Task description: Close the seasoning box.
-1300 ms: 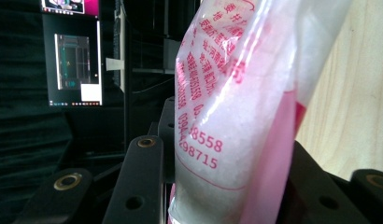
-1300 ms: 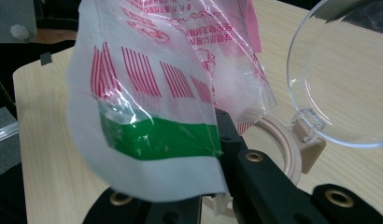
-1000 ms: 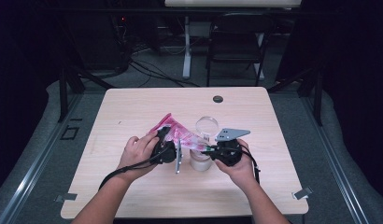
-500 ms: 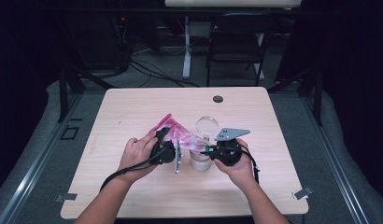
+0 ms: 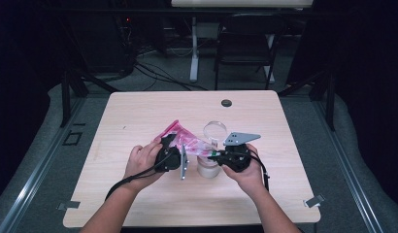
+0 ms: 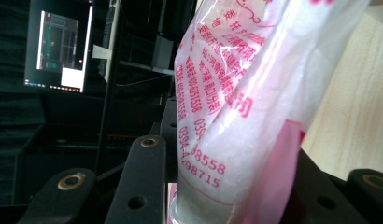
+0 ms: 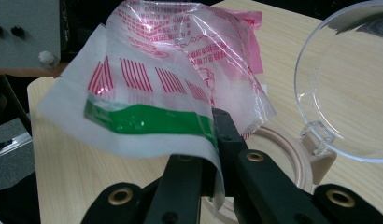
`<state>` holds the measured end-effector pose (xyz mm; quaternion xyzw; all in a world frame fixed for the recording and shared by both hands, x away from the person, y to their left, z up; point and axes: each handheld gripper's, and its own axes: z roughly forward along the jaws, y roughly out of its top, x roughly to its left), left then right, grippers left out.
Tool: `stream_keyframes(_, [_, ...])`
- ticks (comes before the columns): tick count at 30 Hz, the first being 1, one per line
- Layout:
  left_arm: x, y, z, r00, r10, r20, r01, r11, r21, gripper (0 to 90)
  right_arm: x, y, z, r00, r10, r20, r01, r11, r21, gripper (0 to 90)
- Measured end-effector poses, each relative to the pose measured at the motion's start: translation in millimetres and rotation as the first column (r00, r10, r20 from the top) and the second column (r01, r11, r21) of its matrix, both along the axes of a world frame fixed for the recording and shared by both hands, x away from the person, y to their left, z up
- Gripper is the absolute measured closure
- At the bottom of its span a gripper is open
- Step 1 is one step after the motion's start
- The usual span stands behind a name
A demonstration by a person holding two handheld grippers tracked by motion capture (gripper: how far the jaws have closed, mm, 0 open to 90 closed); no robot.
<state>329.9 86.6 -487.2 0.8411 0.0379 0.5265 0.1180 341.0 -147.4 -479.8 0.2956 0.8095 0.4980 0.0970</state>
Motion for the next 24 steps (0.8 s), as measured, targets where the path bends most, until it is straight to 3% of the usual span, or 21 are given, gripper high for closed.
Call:
stream_keyframes(4, [0.0,0.4,-1.5,0.9999,0.001,-0.011,-0.001,1.0000,-0.004,71.5,-0.5,0.5,0.1,1.0000,-0.001,0.002,0.001,1.0000,0.001,89.7])
stream_keyframes(12, [-0.8,1.7,-4.7,0.9997,0.003,-0.025,-0.005,0.9986,-0.053,72.0,-1.3,0.1,2.1,1.0000,0.000,0.006,0.000,1.0000,0.010,89.6])
stream_keyframes(17, [-1.5,4.1,-8.9,0.9989,0.002,-0.048,-0.007,0.9948,-0.101,72.6,-2.3,0.4,3.5,0.9999,-0.003,0.011,0.003,0.9999,0.014,89.3])
stream_keyframes(21, [-2.6,4.8,-13.0,0.9983,-0.001,-0.059,-0.006,0.9940,-0.109,73.1,-3.0,1.5,3.6,0.9999,-0.006,0.013,0.006,0.9998,0.021,89.3])
stream_keyframes(24, [-3.5,6.9,-15.6,0.9975,-0.001,-0.070,-0.009,0.9902,-0.139,73.4,-3.3,2.7,3.4,0.9999,-0.004,0.014,0.003,0.9997,0.026,88.9])
